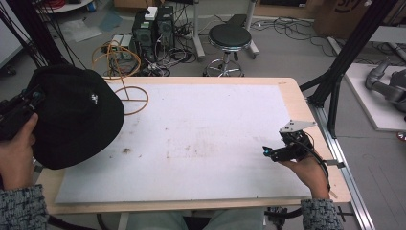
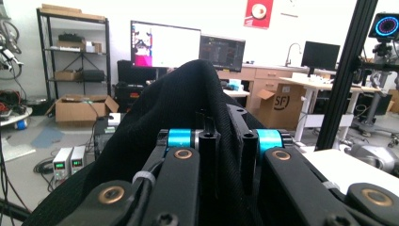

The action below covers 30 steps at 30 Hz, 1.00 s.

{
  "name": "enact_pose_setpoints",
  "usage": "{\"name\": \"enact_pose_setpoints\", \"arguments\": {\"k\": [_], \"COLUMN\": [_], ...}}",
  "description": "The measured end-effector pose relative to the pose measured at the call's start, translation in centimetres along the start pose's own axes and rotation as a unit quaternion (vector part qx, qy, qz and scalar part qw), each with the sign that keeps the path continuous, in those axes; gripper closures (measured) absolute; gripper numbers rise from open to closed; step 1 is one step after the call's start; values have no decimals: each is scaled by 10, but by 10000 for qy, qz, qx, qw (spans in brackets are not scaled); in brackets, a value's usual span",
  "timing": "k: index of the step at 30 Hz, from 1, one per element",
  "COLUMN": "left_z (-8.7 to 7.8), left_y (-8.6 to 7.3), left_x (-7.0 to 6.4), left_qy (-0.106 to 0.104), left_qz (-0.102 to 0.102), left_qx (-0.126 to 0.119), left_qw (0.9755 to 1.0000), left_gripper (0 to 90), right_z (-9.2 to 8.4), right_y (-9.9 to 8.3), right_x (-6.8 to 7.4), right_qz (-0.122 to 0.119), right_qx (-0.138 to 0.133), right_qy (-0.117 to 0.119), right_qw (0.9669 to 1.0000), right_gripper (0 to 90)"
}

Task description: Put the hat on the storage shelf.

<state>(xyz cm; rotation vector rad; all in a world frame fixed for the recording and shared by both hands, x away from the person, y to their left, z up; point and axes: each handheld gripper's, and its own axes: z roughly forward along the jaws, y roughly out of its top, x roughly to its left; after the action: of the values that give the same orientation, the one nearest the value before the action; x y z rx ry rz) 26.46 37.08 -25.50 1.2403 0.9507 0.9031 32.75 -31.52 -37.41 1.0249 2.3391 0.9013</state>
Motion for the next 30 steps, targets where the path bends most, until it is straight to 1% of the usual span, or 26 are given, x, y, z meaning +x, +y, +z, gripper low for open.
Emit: {"name": "enact_pose_setpoints", "arguments": {"k": [4, 5, 10, 12, 16, 19, 22, 23, 25, 27, 30], "left_z": [6, 8, 17, 19, 21, 20, 19, 20, 21, 23, 27], "left_y": [7, 8, 13, 15, 19, 23, 26, 28, 30, 33, 38], "left_x": [0, 1, 3, 5, 10, 16, 21, 22, 24, 26, 28], "left_qy": [-20, -40, -203, -263, -389, -560, -677, -687, -733, -763, -839], "left_qz": [17, -12, 37, 32, 86, -11, -83, -84, -66, 4, 55], "left_qx": [-43, -60, -91, -110, -101, -162, -224, -245, -250, -226, -203], "left_qw": [10000, 10000, 9997, 9996, 9992, 9983, 9974, 9973, 9970, 9968, 9963], "left_gripper": [837, 837, 837, 838, 837, 837, 837, 838, 838, 838, 838], "right_z": [0, 0, 0, 0, 0, 0, -1, -2, -3, -3, -4], "right_y": [0, 0, -1, -1, -1, -2, -2, -3, -3, -3, -4], "right_x": [0, 0, 0, 0, 0, 0, 0, 0, 1, 2, 4], "right_qz": [-5, -3, 1, 3, -9, -21, -3, -9, -17, -32, -96], "right_qx": [-7, -7, 9, 9, 30, 19, 16, 7, -2, -21, -22], "right_qy": [-4, -5, 4, -2, -8, -12, -35, -33, -27, -40, -34], "right_qw": [10000, 10000, 10000, 10000, 10000, 10000, 10000, 10000, 10000, 10000, 9999], "right_gripper": [129, 129, 129, 129, 129, 129, 129, 129, 129, 129, 129]}}
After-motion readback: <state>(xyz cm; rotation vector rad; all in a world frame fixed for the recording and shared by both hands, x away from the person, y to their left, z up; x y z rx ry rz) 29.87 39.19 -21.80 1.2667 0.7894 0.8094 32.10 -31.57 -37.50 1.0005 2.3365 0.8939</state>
